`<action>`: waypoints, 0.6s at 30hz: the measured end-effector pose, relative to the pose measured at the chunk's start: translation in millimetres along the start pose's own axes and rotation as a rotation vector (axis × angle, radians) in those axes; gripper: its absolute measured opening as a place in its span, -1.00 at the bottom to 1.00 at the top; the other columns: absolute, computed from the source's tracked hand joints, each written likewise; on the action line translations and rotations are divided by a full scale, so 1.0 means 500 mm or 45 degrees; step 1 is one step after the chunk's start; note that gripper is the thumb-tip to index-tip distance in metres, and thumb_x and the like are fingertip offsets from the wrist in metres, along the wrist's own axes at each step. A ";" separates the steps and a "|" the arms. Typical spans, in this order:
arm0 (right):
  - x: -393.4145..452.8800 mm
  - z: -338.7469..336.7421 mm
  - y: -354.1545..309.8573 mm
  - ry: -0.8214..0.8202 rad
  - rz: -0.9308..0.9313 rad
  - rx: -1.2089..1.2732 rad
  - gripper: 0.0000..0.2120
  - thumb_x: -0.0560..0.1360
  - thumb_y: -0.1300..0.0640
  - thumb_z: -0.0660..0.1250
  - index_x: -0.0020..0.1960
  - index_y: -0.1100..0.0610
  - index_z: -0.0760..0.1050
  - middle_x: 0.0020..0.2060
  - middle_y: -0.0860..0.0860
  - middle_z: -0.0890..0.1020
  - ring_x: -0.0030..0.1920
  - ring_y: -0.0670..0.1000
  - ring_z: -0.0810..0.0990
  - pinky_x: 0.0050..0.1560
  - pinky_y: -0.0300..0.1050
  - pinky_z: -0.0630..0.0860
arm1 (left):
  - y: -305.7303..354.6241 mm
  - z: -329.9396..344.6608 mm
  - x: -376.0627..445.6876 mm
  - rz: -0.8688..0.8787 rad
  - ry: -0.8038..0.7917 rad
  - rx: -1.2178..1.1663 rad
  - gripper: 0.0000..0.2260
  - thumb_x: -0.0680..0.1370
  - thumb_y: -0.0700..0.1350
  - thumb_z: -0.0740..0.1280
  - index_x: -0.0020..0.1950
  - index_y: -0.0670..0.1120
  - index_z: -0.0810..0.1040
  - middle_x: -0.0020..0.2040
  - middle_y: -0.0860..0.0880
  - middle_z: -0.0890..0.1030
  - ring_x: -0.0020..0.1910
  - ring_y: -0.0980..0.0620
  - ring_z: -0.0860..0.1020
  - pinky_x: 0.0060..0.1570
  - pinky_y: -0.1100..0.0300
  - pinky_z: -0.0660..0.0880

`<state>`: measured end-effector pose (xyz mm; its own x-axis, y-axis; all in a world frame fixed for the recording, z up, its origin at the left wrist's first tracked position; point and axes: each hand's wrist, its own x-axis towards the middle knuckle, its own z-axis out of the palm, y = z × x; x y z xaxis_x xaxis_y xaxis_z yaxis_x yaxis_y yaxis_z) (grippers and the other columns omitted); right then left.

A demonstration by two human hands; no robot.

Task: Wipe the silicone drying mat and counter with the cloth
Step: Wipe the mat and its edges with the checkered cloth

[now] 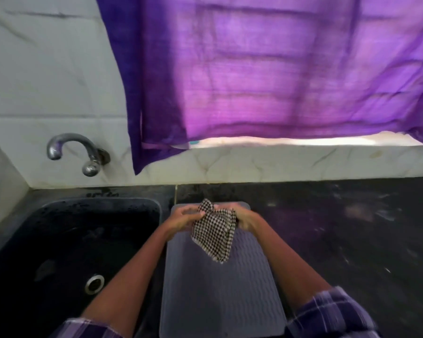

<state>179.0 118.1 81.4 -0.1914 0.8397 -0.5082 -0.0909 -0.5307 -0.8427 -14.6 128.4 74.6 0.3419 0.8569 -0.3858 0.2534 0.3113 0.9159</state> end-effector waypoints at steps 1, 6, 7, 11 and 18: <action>0.009 0.025 0.009 -0.047 0.007 0.035 -0.69 0.61 0.04 0.17 0.07 0.25 0.56 -0.13 0.02 0.71 -0.15 -0.02 0.67 -0.05 -0.16 0.58 | -0.011 -0.017 0.001 -0.018 0.020 -0.030 -0.71 0.54 -0.18 0.38 0.24 -0.22 0.54 0.24 -0.22 0.58 0.19 -0.14 0.56 0.23 -0.04 0.48; 0.048 0.133 0.078 -0.185 -0.096 0.417 -0.54 0.52 -0.16 0.18 0.07 0.20 0.60 -0.03 0.07 0.73 0.03 0.03 0.67 0.06 -0.05 0.57 | -0.080 -0.108 0.021 -0.066 0.246 -0.189 -0.92 0.56 -0.20 0.33 -0.10 -0.18 0.58 -0.05 -0.15 0.62 0.07 -0.12 0.57 0.06 0.09 0.47; 0.054 0.157 0.096 -0.167 -0.114 0.453 -0.60 0.49 -0.10 0.23 0.09 0.18 0.59 -0.01 0.06 0.72 0.03 0.02 0.68 0.05 -0.07 0.58 | -0.092 -0.121 0.029 -0.059 0.303 -0.242 -0.88 0.57 -0.22 0.33 -0.17 -0.15 0.57 -0.12 -0.13 0.62 0.00 -0.09 0.57 -0.01 0.11 0.48; 0.089 0.239 0.157 0.209 -0.082 0.316 -0.63 0.40 0.21 0.48 0.18 0.18 0.52 0.06 0.09 0.68 0.09 0.08 0.66 0.08 -0.03 0.63 | -0.129 -0.143 0.050 -0.040 0.313 -0.193 -0.82 0.56 -0.25 0.34 -0.26 -0.13 0.54 -0.20 -0.12 0.59 -0.10 -0.03 0.54 -0.06 0.13 0.44; 0.112 0.161 0.074 0.921 -0.139 -0.499 -0.78 0.50 0.26 0.30 0.13 0.29 0.54 0.05 0.22 0.66 0.06 0.17 0.63 -0.03 -0.05 0.57 | -0.150 -0.164 0.079 0.026 0.369 0.791 -0.80 0.57 -0.17 0.25 0.09 -0.05 0.64 0.06 -0.04 0.68 0.07 -0.06 0.63 0.00 0.11 0.55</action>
<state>86.1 136.1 36.3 0.4868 0.8218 -0.2960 0.3001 -0.4756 -0.8269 -94.3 172.5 -0.1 0.1183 0.9624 -0.2447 0.7512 0.0744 0.6558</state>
